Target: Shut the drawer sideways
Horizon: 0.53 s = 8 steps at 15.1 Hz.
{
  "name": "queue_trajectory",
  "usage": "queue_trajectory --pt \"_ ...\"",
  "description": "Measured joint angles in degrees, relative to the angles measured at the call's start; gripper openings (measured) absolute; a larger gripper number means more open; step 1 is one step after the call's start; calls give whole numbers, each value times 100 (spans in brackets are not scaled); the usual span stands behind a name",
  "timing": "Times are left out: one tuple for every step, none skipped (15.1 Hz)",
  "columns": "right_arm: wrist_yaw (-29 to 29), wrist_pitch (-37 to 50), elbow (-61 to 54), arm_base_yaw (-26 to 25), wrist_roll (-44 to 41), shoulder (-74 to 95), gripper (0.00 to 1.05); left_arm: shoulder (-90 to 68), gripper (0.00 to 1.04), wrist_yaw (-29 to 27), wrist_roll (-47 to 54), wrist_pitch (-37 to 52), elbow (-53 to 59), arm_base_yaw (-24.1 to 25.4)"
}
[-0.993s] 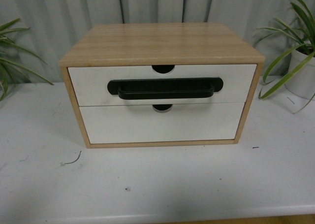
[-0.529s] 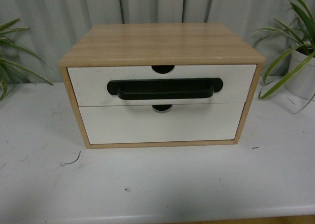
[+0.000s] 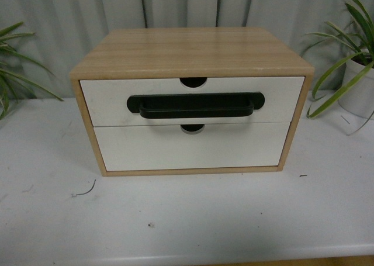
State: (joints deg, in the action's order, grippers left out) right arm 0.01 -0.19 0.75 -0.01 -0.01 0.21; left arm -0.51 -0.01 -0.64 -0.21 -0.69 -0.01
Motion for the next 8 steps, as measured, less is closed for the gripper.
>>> queue_trajectory --pt "2 0 0 0 -2 0 97 -2 98 0 0 0 0 0" --pt "2 0 0 0 -2 0 98 -2 98 0 2 0 0 0" --pt "2 0 0 0 0 0 98 -2 98 0 0 0 0 0" --pt "2 0 0 0 -2 0 98 0 98 0 2 0 0 0" --pt "2 0 0 0 -2 0 98 0 98 0 0 0 0 0" --pt "0 0 0 0 0 0 98 0 98 0 2 0 0 0" --pt "2 0 0 0 -2 0 98 -2 98 0 2 0 0 0" --pt "2 0 0 0 0 0 98 -2 98 0 2 0 0 0"
